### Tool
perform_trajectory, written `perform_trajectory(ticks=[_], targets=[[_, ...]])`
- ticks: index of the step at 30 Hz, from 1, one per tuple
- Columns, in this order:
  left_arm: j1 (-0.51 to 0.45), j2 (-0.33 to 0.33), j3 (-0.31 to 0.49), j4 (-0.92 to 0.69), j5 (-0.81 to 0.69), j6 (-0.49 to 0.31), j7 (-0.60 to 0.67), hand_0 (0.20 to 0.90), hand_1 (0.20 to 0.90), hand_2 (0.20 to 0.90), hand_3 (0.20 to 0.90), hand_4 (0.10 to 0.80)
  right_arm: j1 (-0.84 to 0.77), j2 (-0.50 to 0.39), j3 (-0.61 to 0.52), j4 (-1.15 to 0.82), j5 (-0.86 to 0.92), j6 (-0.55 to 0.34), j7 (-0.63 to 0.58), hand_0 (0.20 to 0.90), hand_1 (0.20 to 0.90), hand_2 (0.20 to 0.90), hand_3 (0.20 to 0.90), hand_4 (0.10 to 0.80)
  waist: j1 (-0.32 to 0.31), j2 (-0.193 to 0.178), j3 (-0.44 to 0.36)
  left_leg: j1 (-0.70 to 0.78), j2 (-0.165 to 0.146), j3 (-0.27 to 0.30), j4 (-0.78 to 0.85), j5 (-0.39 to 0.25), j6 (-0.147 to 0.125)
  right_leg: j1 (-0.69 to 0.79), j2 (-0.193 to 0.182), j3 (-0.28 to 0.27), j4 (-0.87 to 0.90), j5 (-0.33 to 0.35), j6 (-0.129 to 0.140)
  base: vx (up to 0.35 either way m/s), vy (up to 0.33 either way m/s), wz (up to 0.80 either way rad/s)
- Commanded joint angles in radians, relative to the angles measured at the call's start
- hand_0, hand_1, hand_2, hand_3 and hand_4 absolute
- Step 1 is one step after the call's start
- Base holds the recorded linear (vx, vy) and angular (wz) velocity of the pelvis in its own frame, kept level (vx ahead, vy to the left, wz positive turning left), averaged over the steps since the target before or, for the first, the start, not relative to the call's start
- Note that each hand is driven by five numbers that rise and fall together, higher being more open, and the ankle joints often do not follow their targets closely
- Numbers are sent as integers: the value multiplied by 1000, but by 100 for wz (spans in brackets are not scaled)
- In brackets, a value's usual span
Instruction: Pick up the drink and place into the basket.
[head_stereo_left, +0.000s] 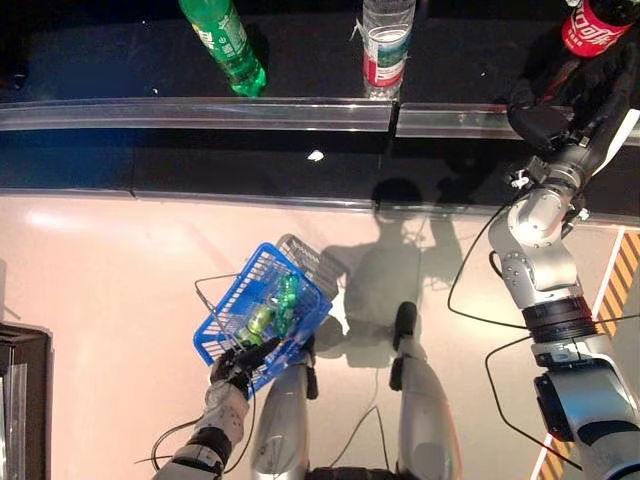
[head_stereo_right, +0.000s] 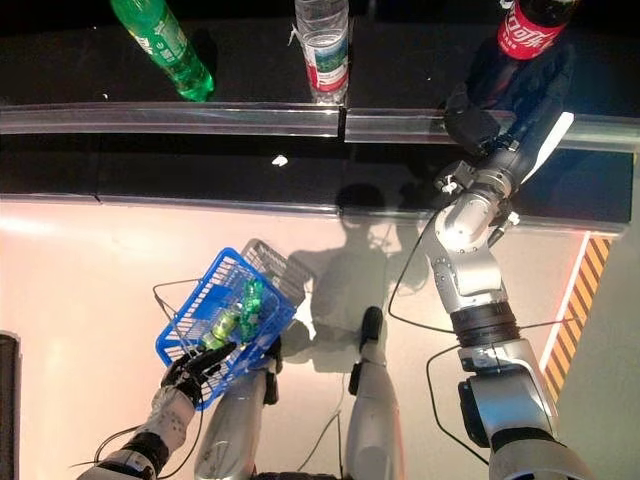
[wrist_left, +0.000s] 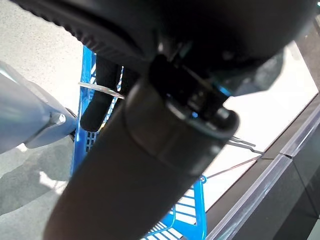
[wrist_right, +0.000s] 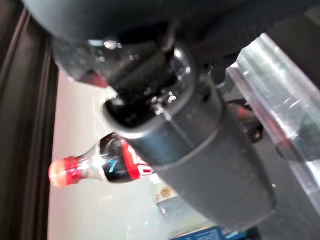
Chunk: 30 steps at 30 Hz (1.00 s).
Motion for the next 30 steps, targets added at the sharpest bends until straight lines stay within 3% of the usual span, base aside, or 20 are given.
perform_trajectory(ticks=[1,15,30], targets=[[144,68,-22,-4,-21,-5,27,300,300,300,200,100,-174,-131,-6,-128,-31,-55,-25,900,900,900,900,800,9,19,-22,-74,16,-89,127,35,-5,4,6,10,122,-127,-20,-14,-23,-5],[151,94,-45,-36,-36,1,19,300,300,300,200,100,-339,-220,47,63,54,-49,-6,900,900,900,900,800,27,40,-22,-108,17,-88,85,55,-8,-51,14,4,121,-121,-17,-25,-7,-2],[159,103,-60,-70,-51,-7,17,300,300,300,200,100,-433,-263,103,104,54,-15,-7,900,900,900,900,800,42,51,-22,-139,21,-94,15,89,-12,-107,34,-5,123,-122,-17,-7,-25,0]])
